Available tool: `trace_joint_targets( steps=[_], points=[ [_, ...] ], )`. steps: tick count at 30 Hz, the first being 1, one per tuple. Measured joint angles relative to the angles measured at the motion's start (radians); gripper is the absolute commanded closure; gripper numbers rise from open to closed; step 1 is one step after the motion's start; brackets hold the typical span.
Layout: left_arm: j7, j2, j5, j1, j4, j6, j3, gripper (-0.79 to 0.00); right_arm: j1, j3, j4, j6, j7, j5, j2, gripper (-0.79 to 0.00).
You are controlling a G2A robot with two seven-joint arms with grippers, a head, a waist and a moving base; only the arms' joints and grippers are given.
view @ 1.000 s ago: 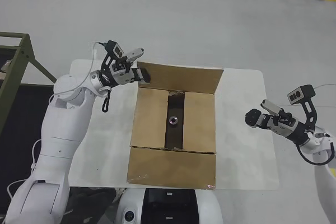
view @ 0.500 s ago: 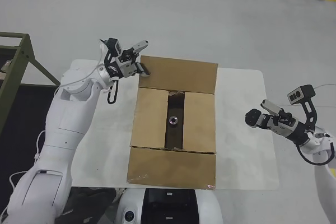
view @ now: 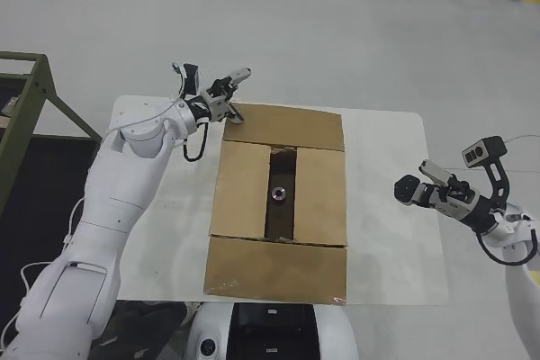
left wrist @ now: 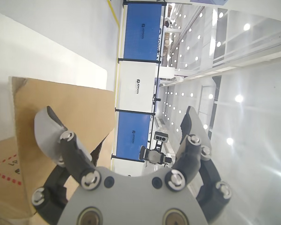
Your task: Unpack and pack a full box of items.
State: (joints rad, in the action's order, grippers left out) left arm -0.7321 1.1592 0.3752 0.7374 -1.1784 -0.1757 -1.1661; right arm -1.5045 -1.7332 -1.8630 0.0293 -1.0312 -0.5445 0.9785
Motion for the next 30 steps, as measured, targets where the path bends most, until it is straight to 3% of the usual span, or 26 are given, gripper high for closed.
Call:
trace_joint_targets(
  steps=[21, 30],
  points=[
    [-0.009, 0.008, -0.115, -0.028, 0.048, -0.065, 0.061, -0.785, 0.000, 0.000, 0.000, 0.000, 0.000, 0.000, 0.000, -0.785],
    [0.035, 0.001, -0.115, -0.019, 0.016, -0.023, 0.016, -0.785, 0.000, 0.000, 0.000, 0.000, 0.000, 0.000, 0.000, -0.785]
  ],
)
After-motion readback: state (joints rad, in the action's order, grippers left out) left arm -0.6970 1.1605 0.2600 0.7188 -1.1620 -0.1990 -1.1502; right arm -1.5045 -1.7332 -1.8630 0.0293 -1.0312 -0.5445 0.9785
